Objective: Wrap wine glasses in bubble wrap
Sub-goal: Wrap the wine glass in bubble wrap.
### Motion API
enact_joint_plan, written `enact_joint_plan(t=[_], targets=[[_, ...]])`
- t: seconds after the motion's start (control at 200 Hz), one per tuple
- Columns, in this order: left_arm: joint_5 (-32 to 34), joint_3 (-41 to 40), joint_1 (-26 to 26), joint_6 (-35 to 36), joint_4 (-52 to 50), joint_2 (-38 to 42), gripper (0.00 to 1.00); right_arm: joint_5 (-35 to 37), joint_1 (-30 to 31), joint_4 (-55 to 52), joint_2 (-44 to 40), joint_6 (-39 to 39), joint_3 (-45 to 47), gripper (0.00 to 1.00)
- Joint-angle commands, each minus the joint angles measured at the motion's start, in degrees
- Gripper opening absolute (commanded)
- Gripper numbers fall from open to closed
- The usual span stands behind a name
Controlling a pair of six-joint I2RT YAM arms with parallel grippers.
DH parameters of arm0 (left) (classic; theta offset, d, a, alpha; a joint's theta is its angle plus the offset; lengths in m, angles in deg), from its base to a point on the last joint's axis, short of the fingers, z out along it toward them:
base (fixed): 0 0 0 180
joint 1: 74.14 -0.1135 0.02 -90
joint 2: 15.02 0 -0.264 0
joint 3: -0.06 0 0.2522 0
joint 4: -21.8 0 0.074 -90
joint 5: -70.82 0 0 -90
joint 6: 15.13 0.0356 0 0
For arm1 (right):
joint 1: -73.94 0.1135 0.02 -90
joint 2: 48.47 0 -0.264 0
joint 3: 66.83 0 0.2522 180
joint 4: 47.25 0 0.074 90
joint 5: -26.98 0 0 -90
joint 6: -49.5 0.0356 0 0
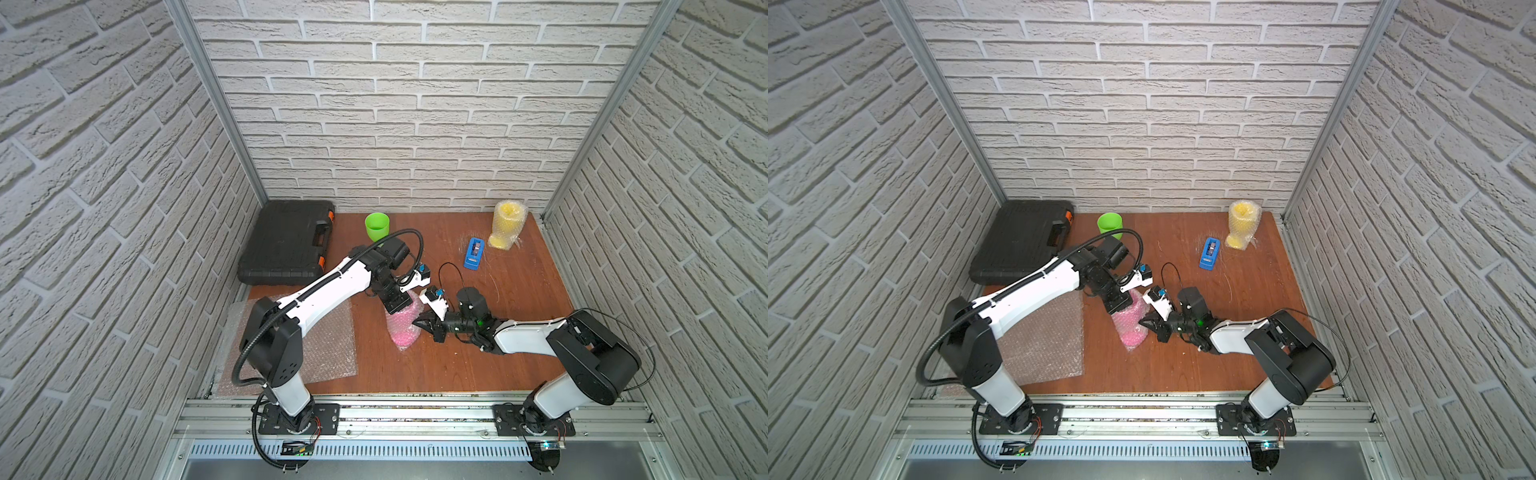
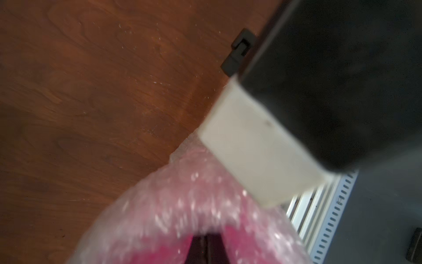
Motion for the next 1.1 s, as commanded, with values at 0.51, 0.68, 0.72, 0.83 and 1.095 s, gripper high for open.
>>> enact_joint_plan(t=[0.51,0.68,0.72,0.83,1.095], targets=[[9.6,-7.3,3.2,-6.2,2.6,-0.4,0.36,7.0,0.7,0.3,-5.4,-1.4,3.4,0.03],[12.1,0.5,3.0,-6.3,-1.7,8.4,0.53,7.1,0.7,-0.9,-6.4,-2.2,3.9,0.03],[12.2,2.0,2.8,-6.3,-2.4,10.2,0.56,7.1,0.7,-0.9,-6.6,-2.4,4.1,0.03],[13.1,4.2,1.7,-7.6,-3.6,14.6,0.58,7.0,0.7,-1.1,-6.6,-2.4,4.1,0.03],[13.1,-2.6,-3.5,-13.5,-1.6,23.0,0.58,6.6,0.7,-0.9,-6.5,-2.1,4.2,0.03]])
